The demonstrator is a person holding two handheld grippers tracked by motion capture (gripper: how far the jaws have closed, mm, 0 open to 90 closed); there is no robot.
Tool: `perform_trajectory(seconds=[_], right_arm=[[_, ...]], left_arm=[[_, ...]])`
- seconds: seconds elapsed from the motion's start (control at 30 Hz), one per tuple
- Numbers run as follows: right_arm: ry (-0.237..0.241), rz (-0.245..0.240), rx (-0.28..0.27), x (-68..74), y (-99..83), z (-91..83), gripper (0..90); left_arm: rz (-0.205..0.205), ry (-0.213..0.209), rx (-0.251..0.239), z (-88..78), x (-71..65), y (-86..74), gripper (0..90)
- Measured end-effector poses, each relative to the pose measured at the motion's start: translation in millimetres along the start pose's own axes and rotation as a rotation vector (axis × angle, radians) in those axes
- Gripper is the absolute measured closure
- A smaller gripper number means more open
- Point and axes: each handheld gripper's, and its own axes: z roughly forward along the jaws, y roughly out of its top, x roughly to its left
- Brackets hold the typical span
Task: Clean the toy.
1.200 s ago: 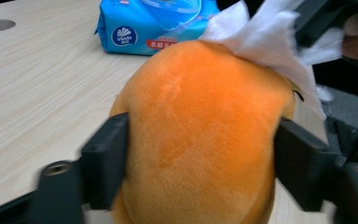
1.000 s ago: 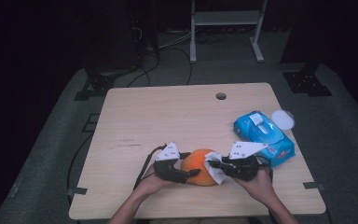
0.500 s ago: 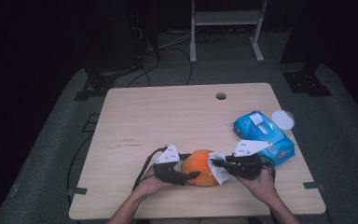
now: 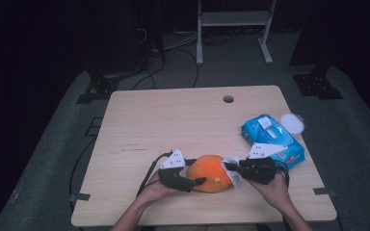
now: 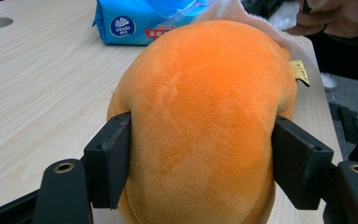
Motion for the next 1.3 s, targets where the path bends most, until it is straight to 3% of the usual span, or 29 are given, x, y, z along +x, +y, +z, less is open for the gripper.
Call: perform_trajectory(seconds=[0.17,0.27,0.37,0.47,0.57,0.67,0.77,0.8,0.87,0.93,0.97,1.0,1.03,1.17,1.2,1.3], right_arm=[[0.020,-0.014,-0.023,2.9,7.5,1.9,86.3],[0.021,0.024,-0.006,-4.4,-0.8,1.4,86.3],[0.005,0.032,0.011,-8.1,-5.7,-1.0,86.3],[0.007,0.054,0.023,-11.7,-11.7,-3.9,86.3],[0.004,0.021,0.006,-4.9,-3.6,-4.0,86.3],[0.030,-0.011,-0.029,4.8,6.9,-2.2,86.3],[0.057,-0.067,-0.029,18.8,17.6,5.2,86.2],[0.057,-0.067,-0.029,18.8,17.6,5.2,86.2],[0.025,-0.138,-0.001,26.3,21.8,10.7,86.3],[0.020,-0.133,0.004,24.4,21.5,9.7,86.3],[-0.019,-0.118,0.012,15.8,18.0,4.9,86.4],[-0.027,-0.104,0.013,12.5,16.3,2.8,86.3],[-0.026,-0.086,0.009,9.6,14.6,1.0,86.3],[-0.013,-0.088,0.000,13.1,13.4,-0.2,86.3],[0.015,-0.121,-0.003,23.8,17.5,6.3,86.2],[0.050,-0.166,0.007,37.4,22.7,16.8,86.2]], left_arm=[[-0.003,0.004,0.004,-0.6,-0.9,-0.2,28.1],[-0.025,0.008,0.003,-1.3,0.8,-0.9,25.9],[-0.030,0.006,0.003,-1.8,2.1,-1.0,25.6],[-0.014,0.004,0.007,-0.7,0.6,1.2,25.6],[0.011,0.012,0.015,1.3,-3.4,5.1,25.5],[0.076,0.019,0.030,6.7,-14.0,10.3,25.6],[0.125,0.021,0.045,12.0,-23.8,12.9,25.6],[0.125,0.021,0.045,12.0,-23.8,12.9,25.5],[0.126,0.025,0.047,12.9,-25.5,11.8,25.5],[0.114,0.019,0.046,11.7,-23.1,10.6,25.6],[0.105,0.016,0.041,11.2,-22.1,9.6,25.6],[0.105,0.016,0.040,11.2,-22.1,9.5,25.6],[0.105,0.016,0.040,11.2,-22.1,9.5,25.5],[0.123,0.025,0.047,12.3,-25.0,13.0,25.6],[0.135,0.027,0.054,12.7,-26.3,13.8,25.7],[0.140,0.031,0.057,13.4,-28.5,13.9,25.7]])
